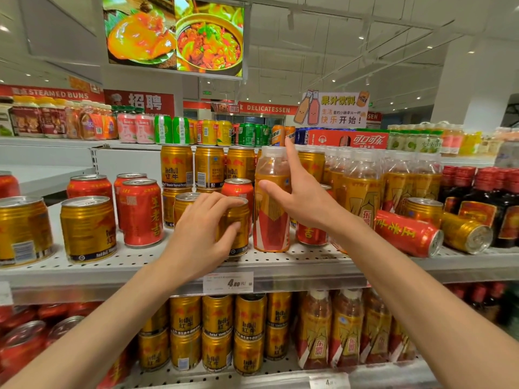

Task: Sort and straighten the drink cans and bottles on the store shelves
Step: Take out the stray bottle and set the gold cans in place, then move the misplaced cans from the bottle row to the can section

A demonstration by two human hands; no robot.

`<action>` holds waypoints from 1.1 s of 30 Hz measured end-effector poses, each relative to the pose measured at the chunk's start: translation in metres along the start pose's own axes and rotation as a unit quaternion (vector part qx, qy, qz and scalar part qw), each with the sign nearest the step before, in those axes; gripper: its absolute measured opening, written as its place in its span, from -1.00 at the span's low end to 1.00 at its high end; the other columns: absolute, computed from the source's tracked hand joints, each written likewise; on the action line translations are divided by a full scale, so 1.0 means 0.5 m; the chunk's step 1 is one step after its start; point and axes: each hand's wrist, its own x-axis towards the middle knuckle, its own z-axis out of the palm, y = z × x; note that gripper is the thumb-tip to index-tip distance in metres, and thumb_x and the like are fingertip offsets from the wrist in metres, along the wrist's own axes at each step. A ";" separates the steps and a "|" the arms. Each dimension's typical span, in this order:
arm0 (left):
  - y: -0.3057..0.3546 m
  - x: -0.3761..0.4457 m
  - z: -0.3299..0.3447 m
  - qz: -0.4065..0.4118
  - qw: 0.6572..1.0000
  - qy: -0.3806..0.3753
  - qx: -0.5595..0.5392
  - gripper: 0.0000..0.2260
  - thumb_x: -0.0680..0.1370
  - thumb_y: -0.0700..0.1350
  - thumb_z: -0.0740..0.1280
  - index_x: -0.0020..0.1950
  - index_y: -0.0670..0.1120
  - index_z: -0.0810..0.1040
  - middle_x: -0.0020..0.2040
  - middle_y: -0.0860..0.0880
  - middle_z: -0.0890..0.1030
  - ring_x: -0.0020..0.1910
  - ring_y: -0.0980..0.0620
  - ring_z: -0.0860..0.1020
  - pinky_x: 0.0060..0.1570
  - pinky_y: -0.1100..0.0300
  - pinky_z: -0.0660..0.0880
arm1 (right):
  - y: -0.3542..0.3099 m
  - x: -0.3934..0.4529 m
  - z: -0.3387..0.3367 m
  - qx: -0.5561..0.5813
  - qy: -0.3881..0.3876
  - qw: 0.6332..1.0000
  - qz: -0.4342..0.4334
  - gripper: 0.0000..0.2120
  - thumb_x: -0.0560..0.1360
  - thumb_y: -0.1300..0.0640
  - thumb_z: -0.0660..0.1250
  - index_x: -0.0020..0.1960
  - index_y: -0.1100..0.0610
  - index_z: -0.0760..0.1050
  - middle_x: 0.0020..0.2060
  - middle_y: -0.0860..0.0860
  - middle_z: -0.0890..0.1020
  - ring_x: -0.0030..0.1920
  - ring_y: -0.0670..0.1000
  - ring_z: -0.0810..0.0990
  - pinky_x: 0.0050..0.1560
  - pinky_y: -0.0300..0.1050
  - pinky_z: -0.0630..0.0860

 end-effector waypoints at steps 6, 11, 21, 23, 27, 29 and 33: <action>-0.001 -0.010 0.008 0.000 1.000 0.009 -0.011 -0.60 0.58 0.00 0.28 0.43 0.00 0.48 0.31 0.05 0.54 0.34 0.06 0.44 0.34 -0.06 0.42 | -0.006 -0.032 0.015 0.013 0.031 0.999 0.013 -0.10 0.60 -0.15 0.31 0.63 -0.12 -0.30 0.63 -0.02 0.15 0.59 0.00 0.18 0.54 0.08 0.25; -0.002 -0.022 0.013 0.002 0.999 0.035 -0.033 -0.53 0.60 -0.11 0.37 0.50 -0.04 0.41 0.47 0.04 0.43 0.48 0.08 0.33 0.49 0.02 0.30 | 0.007 -0.079 0.025 0.051 0.039 0.998 0.024 -0.15 0.58 -0.12 0.35 0.62 -0.27 -0.19 0.62 -0.16 0.14 0.58 -0.08 0.19 0.51 0.14 0.32; 0.015 -0.128 0.011 -0.073 0.986 0.060 -0.136 -0.49 0.59 -0.06 0.39 0.52 0.05 0.36 0.46 0.13 0.40 0.44 0.21 0.36 0.41 0.14 0.38 | 0.024 -0.249 0.057 0.170 0.077 0.979 0.085 -0.53 0.58 -0.02 0.38 0.46 -0.14 0.39 0.34 -0.21 0.54 0.31 -0.26 0.53 0.28 -0.23 0.55; 0.029 -0.165 0.006 -0.089 0.981 0.067 -0.159 -0.54 0.58 -0.07 0.40 0.47 0.04 0.40 0.32 0.13 0.50 0.31 0.21 0.47 0.29 0.25 0.44 | 0.026 -0.293 0.065 0.197 0.110 0.968 0.106 -0.63 0.58 0.02 0.39 0.36 -0.13 0.47 0.20 -0.20 0.63 0.20 -0.21 0.61 0.22 -0.15 0.60; 0.058 -0.242 0.016 -0.136 0.957 0.090 -0.238 -0.61 0.57 -0.03 0.40 0.39 0.09 0.46 0.18 0.15 0.59 0.20 0.10 0.57 0.14 0.35 0.47 | 0.044 -0.390 0.095 0.219 0.121 0.951 0.179 -0.68 0.56 0.03 0.40 0.30 -0.12 0.50 0.01 -0.10 0.69 0.01 -0.05 0.69 0.07 -0.05 0.64; 0.063 -0.279 0.037 -0.192 0.937 0.071 -0.282 -0.64 0.56 0.03 0.40 0.35 0.17 0.48 0.14 0.17 0.61 0.16 0.12 0.59 0.08 0.35 0.50 | 0.069 -0.434 0.115 0.204 0.110 0.946 0.226 -0.71 0.56 0.03 0.40 0.26 -0.13 0.51 -0.06 -0.10 0.68 -0.05 -0.01 0.68 0.05 -0.05 0.65; 0.076 -0.337 0.088 -0.261 0.912 0.043 -0.314 -0.64 0.50 0.04 0.39 0.30 0.14 0.52 0.09 0.18 0.63 0.08 0.13 0.61 0.01 0.31 0.54 | 0.123 -0.505 0.126 0.170 0.088 0.940 0.284 -0.73 0.57 0.02 0.38 0.26 -0.10 0.51 -0.12 -0.16 0.66 -0.10 -0.11 0.65 0.02 -0.16 0.63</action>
